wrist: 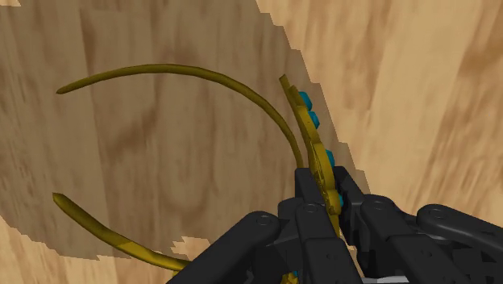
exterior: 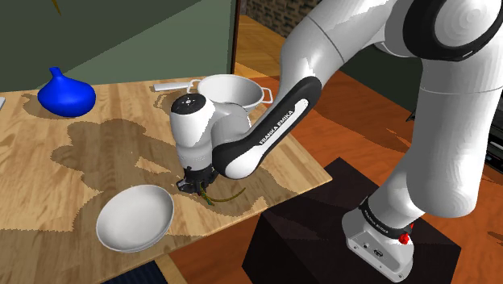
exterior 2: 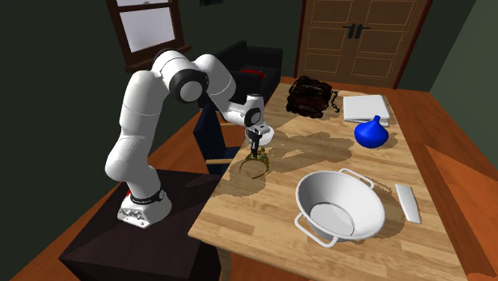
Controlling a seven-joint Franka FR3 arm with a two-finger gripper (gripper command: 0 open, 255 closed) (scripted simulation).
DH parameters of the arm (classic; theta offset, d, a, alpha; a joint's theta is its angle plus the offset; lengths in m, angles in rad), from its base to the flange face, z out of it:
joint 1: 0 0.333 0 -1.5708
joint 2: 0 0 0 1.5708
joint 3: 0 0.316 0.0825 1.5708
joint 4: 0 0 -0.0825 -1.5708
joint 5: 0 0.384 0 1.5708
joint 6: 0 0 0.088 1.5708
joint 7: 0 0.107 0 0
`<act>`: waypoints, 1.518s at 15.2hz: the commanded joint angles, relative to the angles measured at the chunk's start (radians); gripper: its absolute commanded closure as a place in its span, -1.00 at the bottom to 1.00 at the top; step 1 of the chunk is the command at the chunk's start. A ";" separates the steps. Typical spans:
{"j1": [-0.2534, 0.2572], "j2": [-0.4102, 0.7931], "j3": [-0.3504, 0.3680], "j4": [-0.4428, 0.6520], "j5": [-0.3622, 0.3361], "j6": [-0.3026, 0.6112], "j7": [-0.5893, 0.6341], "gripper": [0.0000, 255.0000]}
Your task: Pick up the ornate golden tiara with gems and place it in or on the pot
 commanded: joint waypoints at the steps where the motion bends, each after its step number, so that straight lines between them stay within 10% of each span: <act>1: 0.000 0.000 0.000 0.000 0.000 0.000 0.000 1.00; 23: -0.081 -0.221 0.107 0.025 0.199 -0.204 -0.144 1.00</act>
